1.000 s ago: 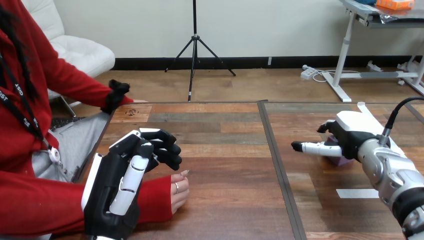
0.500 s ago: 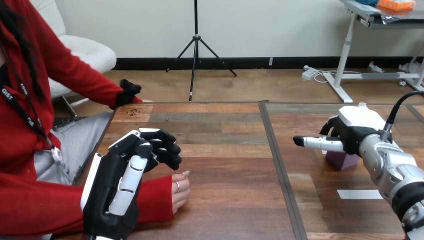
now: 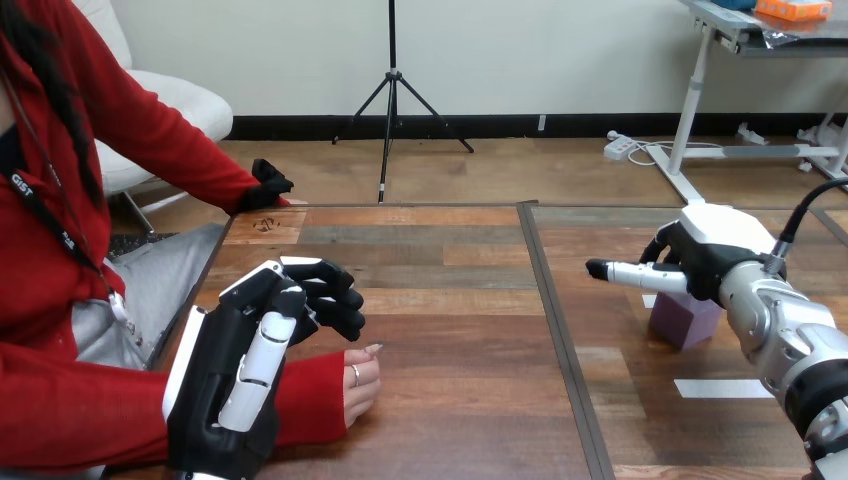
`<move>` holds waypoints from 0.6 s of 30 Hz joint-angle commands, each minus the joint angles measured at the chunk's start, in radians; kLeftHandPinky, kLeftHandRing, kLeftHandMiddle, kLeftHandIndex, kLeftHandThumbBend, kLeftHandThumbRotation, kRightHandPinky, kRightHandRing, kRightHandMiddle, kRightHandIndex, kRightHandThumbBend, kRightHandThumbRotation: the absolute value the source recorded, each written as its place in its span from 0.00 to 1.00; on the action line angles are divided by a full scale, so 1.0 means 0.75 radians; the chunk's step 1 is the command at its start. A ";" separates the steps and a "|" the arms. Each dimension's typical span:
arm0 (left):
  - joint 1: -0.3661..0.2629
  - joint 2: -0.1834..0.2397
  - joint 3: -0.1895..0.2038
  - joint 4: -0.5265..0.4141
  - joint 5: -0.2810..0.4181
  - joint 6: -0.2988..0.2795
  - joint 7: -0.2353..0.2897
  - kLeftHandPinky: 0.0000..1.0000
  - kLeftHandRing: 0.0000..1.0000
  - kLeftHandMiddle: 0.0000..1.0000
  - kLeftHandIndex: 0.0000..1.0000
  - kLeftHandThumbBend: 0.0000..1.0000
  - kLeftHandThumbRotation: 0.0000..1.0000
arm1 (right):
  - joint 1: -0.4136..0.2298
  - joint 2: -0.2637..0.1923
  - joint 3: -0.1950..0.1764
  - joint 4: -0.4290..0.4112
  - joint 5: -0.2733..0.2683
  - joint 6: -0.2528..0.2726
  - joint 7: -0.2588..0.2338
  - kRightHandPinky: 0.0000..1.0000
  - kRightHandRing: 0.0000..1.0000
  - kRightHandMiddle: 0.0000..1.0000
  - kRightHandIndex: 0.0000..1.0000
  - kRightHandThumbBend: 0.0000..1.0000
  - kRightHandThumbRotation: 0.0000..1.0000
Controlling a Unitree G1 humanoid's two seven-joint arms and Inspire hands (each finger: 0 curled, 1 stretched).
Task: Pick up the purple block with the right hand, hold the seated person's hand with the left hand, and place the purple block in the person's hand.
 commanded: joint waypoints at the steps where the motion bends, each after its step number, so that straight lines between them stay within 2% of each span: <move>1: -0.087 -0.008 0.013 -0.018 -0.025 -0.026 -0.014 0.43 0.49 0.52 0.53 0.58 0.73 | -0.017 0.006 -0.005 0.010 0.031 -0.018 0.006 0.56 0.67 0.70 0.70 0.83 0.92; 18: -0.096 -0.016 0.013 -0.008 -0.015 -0.034 -0.019 0.43 0.49 0.52 0.53 0.58 0.73 | -0.023 -0.020 -0.032 -0.040 0.102 -0.077 -0.027 0.67 0.76 0.75 0.72 0.79 0.86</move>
